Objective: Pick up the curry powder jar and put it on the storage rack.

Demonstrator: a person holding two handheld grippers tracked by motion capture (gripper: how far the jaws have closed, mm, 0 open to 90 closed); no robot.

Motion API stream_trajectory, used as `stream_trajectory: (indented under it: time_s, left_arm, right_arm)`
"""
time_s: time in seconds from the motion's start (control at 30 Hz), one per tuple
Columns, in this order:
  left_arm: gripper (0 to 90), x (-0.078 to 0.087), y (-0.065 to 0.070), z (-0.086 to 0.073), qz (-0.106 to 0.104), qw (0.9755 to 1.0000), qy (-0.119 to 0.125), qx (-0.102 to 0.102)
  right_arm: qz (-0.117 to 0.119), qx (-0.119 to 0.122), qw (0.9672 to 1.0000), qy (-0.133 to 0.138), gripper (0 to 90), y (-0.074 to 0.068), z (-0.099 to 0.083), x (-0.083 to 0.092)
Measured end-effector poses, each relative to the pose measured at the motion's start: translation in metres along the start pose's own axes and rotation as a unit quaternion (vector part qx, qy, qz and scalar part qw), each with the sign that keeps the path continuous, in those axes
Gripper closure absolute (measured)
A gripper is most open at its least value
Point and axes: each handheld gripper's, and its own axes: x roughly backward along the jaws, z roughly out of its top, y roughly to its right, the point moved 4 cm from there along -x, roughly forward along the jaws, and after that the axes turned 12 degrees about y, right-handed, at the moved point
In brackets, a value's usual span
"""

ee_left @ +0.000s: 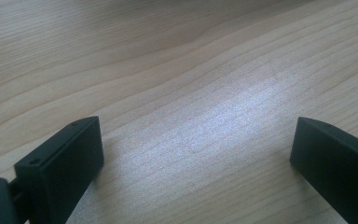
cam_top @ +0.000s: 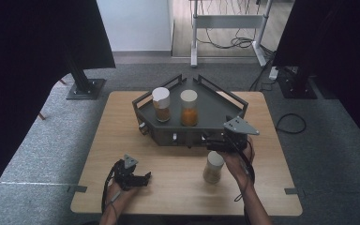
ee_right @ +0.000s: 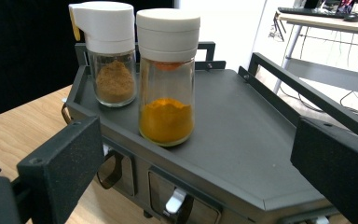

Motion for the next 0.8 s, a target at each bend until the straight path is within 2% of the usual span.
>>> stream_trajectory:
  time_s: [0.47, 0.8]
  left_arm:
    - [2.3, 0.0, 0.0, 0.0, 0.0, 1.0, 0.0, 0.001]
    - [2.3, 0.0, 0.0, 0.0, 0.001, 1.0, 0.0, 0.001]
  right_arm:
    - [-0.016, 0.01, 0.9998, 0.001, 2.6, 0.002, -0.013, 0.03]
    - [-0.035, 0.005, 0.9994, -0.004, 2.8, 0.006, -0.025, 0.05]
